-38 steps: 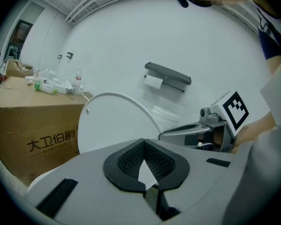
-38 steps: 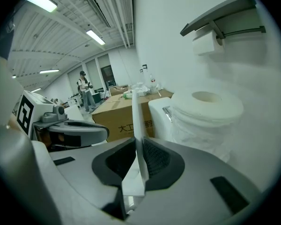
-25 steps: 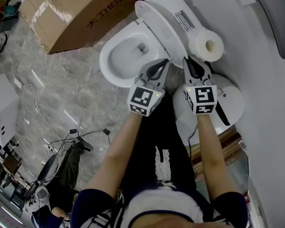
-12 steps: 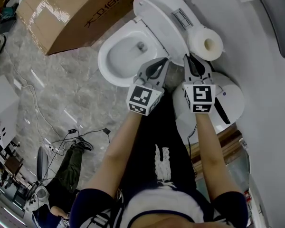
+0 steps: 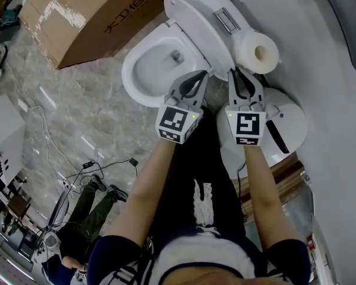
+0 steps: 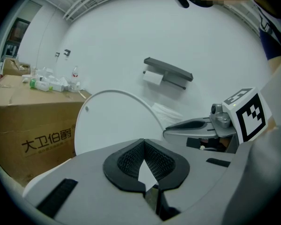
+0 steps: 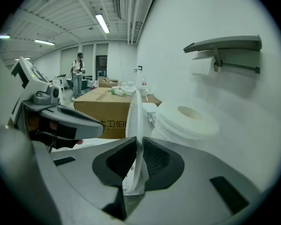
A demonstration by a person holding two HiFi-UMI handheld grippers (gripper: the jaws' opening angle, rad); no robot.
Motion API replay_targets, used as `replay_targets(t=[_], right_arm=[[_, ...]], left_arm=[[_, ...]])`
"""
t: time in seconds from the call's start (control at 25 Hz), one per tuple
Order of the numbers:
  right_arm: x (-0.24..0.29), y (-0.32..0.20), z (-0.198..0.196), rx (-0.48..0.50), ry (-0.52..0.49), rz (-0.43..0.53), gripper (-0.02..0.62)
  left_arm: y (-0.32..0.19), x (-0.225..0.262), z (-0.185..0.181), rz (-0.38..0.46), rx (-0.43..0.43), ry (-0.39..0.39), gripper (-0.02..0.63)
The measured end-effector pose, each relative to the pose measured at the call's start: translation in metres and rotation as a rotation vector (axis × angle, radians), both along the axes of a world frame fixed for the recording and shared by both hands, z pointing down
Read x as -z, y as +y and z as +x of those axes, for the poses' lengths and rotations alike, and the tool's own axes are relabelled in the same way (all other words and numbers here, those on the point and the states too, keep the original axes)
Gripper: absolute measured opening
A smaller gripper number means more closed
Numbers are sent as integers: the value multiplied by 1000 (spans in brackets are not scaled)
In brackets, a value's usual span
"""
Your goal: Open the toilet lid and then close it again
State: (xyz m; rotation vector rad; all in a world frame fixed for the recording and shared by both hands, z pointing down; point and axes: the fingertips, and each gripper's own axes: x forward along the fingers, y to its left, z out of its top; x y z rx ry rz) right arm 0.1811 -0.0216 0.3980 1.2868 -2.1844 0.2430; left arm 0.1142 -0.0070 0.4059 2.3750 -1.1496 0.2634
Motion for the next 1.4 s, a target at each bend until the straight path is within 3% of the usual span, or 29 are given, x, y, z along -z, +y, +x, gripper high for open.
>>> replay_targets(t=[0.24,0.56,0.76,0.96,1.24,1.4], right_arm=[[14,15,-4,6,-42,83,34],[20,39,-36,103,-163,80,8],[21,44,-45,145,-173,69,8],[17,47,-48,160,-193,50,8],[15,51,-47,136,-200,18,8],[14,43,-32,70,-179,11,8]], left_arm=[[1,1,1,5,4,-1,6],[6,5,0,7,3,14,6],[16,7,3,22,-51,-8,6],[19,5,2,17,-32,15,6],[20,7,-2,22,-18,12,6],[21,8,-2,21,-16,10,6]])
